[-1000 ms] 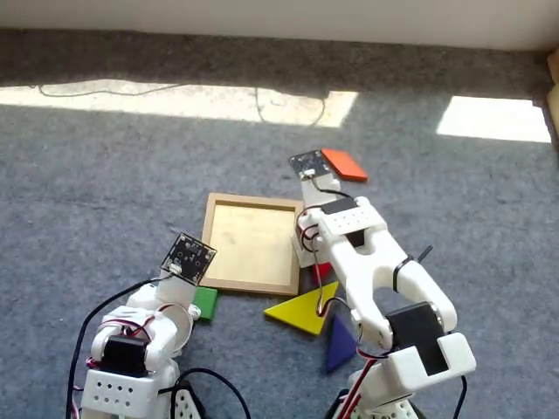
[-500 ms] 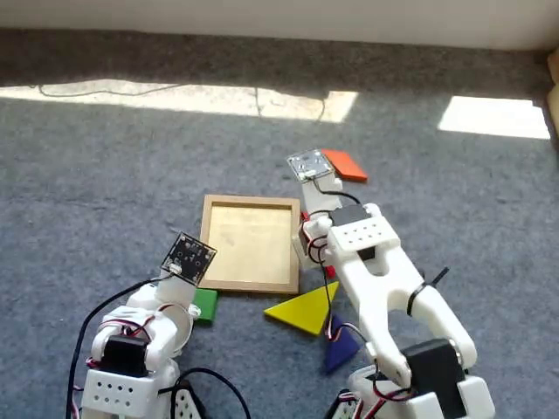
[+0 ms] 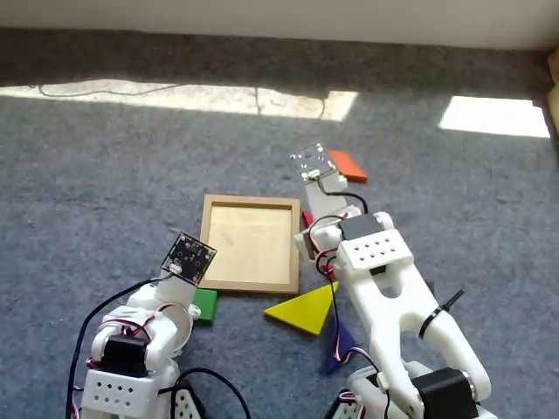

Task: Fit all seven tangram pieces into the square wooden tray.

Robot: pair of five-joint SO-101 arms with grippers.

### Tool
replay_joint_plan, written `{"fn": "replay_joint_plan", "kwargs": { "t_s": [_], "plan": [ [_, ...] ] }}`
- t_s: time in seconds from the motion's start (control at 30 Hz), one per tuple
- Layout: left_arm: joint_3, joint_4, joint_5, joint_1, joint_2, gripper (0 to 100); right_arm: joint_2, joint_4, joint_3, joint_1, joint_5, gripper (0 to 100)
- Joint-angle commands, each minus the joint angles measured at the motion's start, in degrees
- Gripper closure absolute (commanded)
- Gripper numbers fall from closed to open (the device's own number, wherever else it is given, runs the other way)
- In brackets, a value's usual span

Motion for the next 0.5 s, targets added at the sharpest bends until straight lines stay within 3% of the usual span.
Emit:
{"fn": "replay_joint_plan", "kwargs": {
  "t_s": [0.0,0.33,0.47],
  "plan": [
    [1.0,0.4,-0.5,0.5,-2.0,99,-1.6,0.4,-0.1,-0.4,0.4,67.1],
    [1.0,0.4,-0.5,0.5,-2.0,99,21.0,-0.1,-10.5,-0.5,0.8,67.1],
    [1.0,0.4,-0.5,0.5,-2.0,99,28.9,-0.1,-14.6,-0.3,4.6,67.1]
  ]
}}
